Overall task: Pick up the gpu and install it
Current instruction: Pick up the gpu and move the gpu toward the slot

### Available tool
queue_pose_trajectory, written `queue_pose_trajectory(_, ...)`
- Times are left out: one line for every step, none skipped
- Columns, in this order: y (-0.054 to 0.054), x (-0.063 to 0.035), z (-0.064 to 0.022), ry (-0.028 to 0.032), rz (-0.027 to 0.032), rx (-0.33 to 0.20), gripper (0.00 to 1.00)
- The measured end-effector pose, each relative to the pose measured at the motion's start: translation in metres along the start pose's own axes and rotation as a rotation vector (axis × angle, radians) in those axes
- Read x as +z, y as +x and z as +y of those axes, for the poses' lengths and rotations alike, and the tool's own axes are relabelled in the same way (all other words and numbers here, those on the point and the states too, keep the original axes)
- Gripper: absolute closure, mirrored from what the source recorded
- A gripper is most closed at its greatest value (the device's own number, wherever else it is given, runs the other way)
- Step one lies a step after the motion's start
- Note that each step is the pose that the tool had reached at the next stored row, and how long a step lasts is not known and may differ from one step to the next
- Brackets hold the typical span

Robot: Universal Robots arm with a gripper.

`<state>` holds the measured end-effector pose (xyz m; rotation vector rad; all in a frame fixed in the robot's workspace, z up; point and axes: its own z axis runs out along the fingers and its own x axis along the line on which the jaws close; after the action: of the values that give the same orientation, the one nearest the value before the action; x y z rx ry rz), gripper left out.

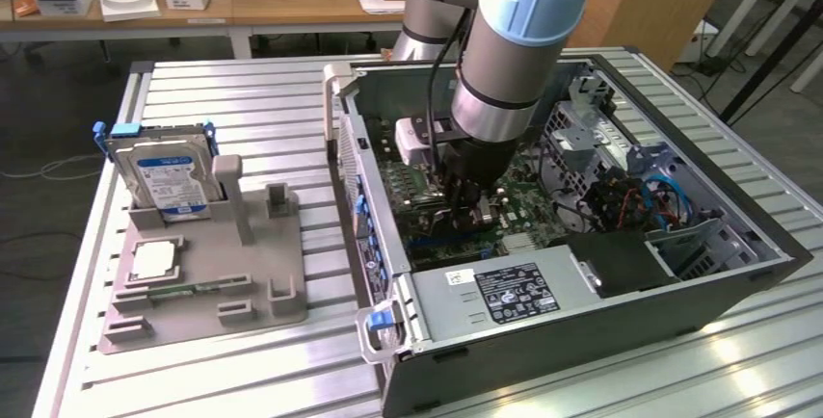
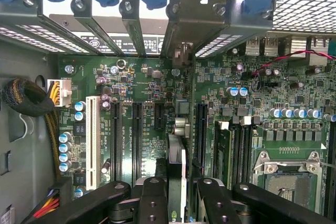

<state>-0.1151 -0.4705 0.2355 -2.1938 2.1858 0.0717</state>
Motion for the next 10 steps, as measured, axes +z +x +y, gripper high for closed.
queue_pose_trajectory(0.0000, 0.0000, 0.0000, 0.0000, 0.0000, 0.000, 0.73)
queue_pose_trajectory(0.0000, 0.0000, 0.0000, 0.0000, 0.0000, 0.000, 0.73)
queue_pose_trajectory(0.0000, 0.0001, 0.0000, 0.0000, 0.0000, 0.000, 0.73)
queue_pose_trajectory(0.0000, 0.0004, 0.0000, 0.0000, 0.0000, 0.000, 0.73)
queue_pose_trajectory(0.0001, 0.0008, 0.0000, -0.0001, 0.0001, 0.000, 0.73)
queue_pose_trajectory(0.0001, 0.0011, 0.0000, -0.0002, 0.0004, 0.000, 0.73)
queue_pose_trajectory(0.0001, 0.0014, 0.0000, -0.0002, 0.0004, 0.000, 0.73)
queue_pose_trajectory(0.0001, 0.0019, 0.0000, 0.0001, 0.0001, 0.000, 0.73)
queue_pose_trajectory(0.0001, 0.0021, 0.0000, 0.0001, 0.0000, 0.000, 0.73)
queue_pose_trajectory(0.0001, 0.0022, 0.0000, 0.0000, 0.0001, 0.000, 0.73)
